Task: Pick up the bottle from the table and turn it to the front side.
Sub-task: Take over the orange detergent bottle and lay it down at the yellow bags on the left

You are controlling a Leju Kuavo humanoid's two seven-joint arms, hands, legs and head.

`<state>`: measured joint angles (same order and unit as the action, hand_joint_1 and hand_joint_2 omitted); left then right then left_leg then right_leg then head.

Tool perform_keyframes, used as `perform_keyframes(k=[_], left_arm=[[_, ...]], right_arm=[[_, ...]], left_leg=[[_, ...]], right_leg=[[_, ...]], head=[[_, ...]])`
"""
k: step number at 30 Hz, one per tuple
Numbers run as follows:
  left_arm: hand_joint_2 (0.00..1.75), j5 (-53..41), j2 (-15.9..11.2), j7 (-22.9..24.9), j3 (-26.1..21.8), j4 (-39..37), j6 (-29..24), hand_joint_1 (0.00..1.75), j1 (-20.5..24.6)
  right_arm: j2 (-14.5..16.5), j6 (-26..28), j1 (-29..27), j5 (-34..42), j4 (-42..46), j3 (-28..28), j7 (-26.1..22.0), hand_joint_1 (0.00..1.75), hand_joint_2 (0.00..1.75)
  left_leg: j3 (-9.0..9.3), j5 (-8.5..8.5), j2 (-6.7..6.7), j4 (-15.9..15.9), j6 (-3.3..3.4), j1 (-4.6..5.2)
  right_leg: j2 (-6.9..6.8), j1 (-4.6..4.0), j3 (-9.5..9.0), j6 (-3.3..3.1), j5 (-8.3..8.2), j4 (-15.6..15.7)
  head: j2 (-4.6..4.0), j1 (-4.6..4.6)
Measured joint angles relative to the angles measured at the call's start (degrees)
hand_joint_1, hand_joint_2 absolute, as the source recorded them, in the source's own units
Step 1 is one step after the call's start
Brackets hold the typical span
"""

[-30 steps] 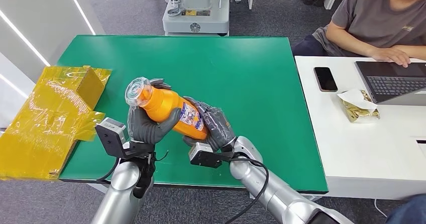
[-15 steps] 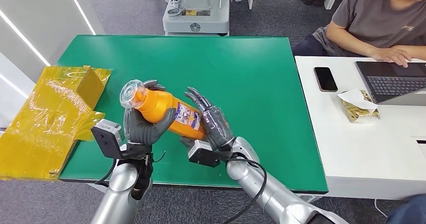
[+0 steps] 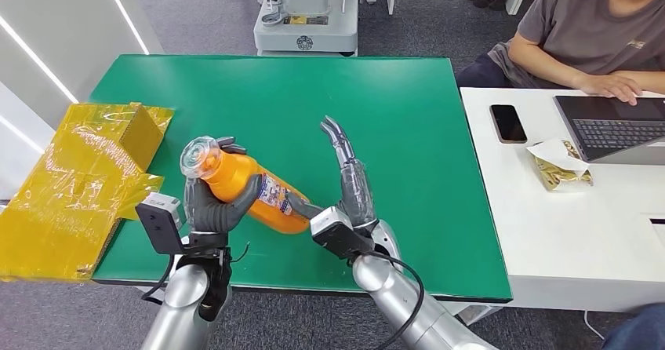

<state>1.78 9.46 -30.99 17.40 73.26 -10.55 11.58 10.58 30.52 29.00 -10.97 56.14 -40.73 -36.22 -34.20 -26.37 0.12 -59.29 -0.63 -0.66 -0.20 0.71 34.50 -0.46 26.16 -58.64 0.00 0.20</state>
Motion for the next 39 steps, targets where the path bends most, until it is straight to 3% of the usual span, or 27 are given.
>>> perform_keyframes(k=[7,13,19,25,31,35,39], left_arm=[[1.75,-0.9,-0.3,0.0,-1.0,1.3,-0.5,1.75,-0.7],[1.75,-1.8,-0.9,-0.2,-1.9,1.7,-1.1,1.75,-0.3],[1.75,-8.5,-2.6,0.9,-3.3,2.9,-3.9,1.75,3.1],[1.75,-28.9,-9.7,7.2,-5.5,1.8,-11.1,1.75,10.6],[1.75,-48.1,-17.9,13.4,-5.4,-5.9,-14.3,1.75,19.9],[1.75,-52.0,-20.7,15.3,-4.9,-9.7,-14.4,1.75,23.3],[1.75,-58.3,-23.7,18.9,-2.6,-14.8,-10.0,1.75,27.6]], right_arm=[[-1.5,1.9,-5.2,-0.6,9.5,2.3,2.0,0.00,1.75],[-2.7,-0.7,-8.8,3.4,15.9,3.5,2.9,0.00,1.75],[-4.0,-0.6,-13.8,5.3,21.1,3.8,2.5,0.00,1.75],[-5.1,-0.2,-18.5,7.4,23.4,3.8,2.0,0.00,1.75],[-5.2,0.1,-20.3,8.2,24.2,3.8,2.0,0.00,1.75],[-5.3,0.5,-20.7,8.2,24.9,3.8,2.1,0.00,1.75],[-5.6,1.8,-22.1,7.0,26.5,3.9,2.8,0.00,1.75]], left_leg=[[-0.01,-0.01,0.00,0.0,0.00,0.00],[-0.01,-0.01,0.00,0.0,0.00,-0.01],[-0.01,0.00,-0.01,0.0,-0.01,-0.01],[0.00,0.03,0.00,0.0,-0.05,-0.06],[0.04,0.08,0.09,0.0,-0.12,-0.07],[0.03,0.08,0.11,0.0,-0.13,-0.06],[0.01,0.08,0.11,0.0,-0.13,-0.06]], right_leg=[[0.00,0.00,0.01,0.00,0.00,0.0],[0.00,0.00,0.02,0.00,0.00,0.0],[-0.01,0.00,0.01,0.00,0.00,0.0],[0.00,-0.04,0.03,-0.02,0.01,0.0],[0.11,-0.07,0.05,-0.09,-0.04,-0.1],[0.12,-0.08,0.06,-0.09,-0.04,-0.1],[0.11,-0.08,0.07,-0.09,-0.04,-0.1]], head=[[0.00,0.00],[0.00,0.00],[0.00,0.00],[0.00,0.00],[0.00,0.01],[0.00,0.01],[0.00,0.02]])
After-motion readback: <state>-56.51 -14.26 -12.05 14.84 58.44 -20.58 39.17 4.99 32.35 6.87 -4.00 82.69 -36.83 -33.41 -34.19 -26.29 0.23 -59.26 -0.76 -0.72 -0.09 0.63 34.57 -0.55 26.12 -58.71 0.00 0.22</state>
